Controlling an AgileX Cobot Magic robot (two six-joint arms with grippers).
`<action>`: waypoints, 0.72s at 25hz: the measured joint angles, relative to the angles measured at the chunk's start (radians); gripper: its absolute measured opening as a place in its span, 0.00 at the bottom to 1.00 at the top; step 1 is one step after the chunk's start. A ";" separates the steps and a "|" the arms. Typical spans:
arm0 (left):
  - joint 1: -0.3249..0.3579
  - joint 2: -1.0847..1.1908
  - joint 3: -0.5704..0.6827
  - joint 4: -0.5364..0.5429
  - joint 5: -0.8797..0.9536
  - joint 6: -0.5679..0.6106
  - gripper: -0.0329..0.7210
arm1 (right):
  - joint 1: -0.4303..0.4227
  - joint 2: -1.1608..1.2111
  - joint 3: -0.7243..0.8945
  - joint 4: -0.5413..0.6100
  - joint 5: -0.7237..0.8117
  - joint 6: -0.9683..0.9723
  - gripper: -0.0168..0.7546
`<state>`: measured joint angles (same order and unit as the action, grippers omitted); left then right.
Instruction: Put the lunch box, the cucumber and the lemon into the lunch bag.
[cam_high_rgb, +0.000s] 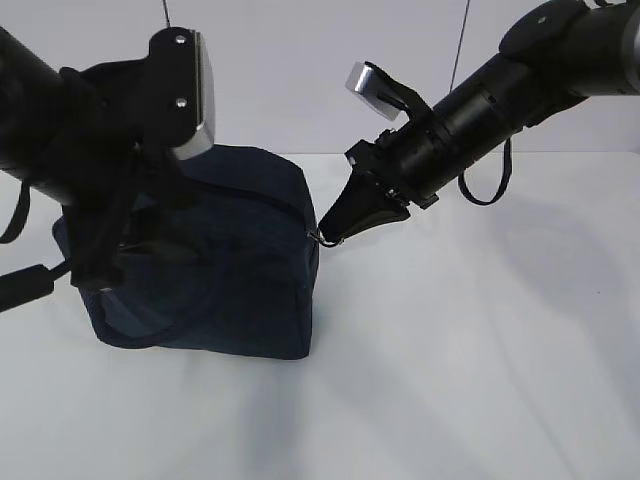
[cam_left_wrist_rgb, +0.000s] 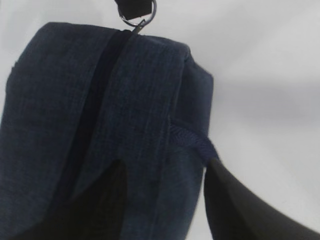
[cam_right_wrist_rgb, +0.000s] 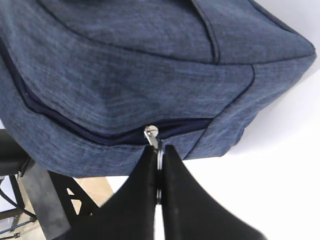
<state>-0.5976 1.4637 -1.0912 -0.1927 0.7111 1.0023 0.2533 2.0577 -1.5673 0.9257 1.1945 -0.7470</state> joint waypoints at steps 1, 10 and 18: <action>-0.016 0.000 0.000 0.047 -0.008 0.000 0.54 | 0.000 0.000 0.000 0.005 0.000 0.000 0.03; -0.049 0.062 0.000 0.287 -0.098 -0.103 0.54 | 0.000 0.000 0.000 0.028 0.000 0.000 0.03; -0.051 0.066 0.000 0.291 -0.091 -0.108 0.19 | -0.001 0.000 0.000 0.029 0.000 0.002 0.03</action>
<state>-0.6482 1.5300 -1.0912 0.0988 0.6202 0.8940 0.2525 2.0577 -1.5673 0.9549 1.1945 -0.7449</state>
